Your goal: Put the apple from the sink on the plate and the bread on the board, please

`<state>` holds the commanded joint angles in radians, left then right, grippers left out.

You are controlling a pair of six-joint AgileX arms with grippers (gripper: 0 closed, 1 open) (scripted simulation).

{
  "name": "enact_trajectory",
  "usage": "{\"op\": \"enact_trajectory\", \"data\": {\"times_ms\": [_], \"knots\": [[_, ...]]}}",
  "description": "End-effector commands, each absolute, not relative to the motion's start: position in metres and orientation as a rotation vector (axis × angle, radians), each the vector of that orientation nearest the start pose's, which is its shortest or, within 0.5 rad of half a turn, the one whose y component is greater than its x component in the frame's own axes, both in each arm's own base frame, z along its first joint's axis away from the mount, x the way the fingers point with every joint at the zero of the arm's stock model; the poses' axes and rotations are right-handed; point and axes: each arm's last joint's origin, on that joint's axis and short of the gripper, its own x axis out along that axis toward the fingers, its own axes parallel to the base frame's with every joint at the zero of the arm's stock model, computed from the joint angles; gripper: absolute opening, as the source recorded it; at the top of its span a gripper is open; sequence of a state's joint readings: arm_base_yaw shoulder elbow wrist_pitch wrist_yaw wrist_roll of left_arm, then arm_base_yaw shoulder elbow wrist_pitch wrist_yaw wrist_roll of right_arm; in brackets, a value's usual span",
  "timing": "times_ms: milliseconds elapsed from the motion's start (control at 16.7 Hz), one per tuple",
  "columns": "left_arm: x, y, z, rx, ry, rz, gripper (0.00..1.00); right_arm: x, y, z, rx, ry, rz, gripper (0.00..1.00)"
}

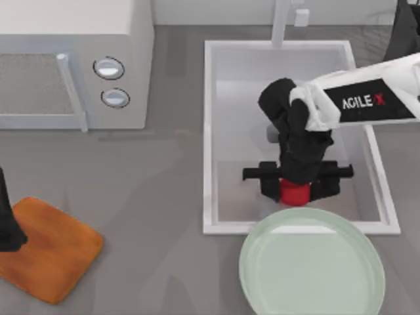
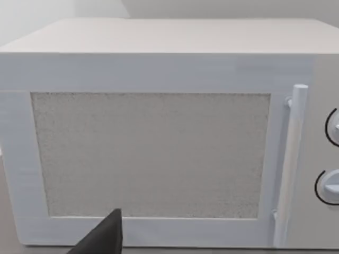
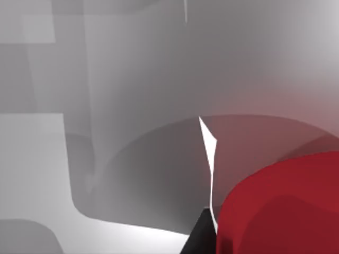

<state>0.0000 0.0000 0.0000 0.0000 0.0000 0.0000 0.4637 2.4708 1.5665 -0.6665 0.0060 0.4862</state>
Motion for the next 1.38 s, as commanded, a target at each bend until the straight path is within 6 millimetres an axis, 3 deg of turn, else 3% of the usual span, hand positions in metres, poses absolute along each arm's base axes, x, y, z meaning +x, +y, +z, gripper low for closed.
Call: {"op": "enact_trajectory", "data": {"times_ms": [60,120,300,720,1020,1380], "knots": [[0.106,-0.001,0.16,0.0,0.0,0.0,1.0,0.384,0.196,0.009,0.008,1.571,-0.008,0.0],[0.106,-0.001,0.16,0.0,0.0,0.0,1.0,0.389,0.197,0.035,0.003,1.526,-0.003,0.0],[0.106,-0.001,0.16,0.0,0.0,0.0,1.0,0.391,0.198,0.049,0.005,1.52,0.0,0.0],[0.106,-0.001,0.16,0.0,0.0,0.0,1.0,0.389,0.197,0.131,0.002,1.528,-0.004,0.0],[0.106,-0.001,0.16,0.0,0.0,0.0,1.0,0.389,0.197,0.133,0.003,1.527,-0.004,0.0],[0.106,-0.001,0.16,0.0,0.0,0.0,1.0,0.371,0.207,0.175,0.03,1.464,0.025,0.0]]}}
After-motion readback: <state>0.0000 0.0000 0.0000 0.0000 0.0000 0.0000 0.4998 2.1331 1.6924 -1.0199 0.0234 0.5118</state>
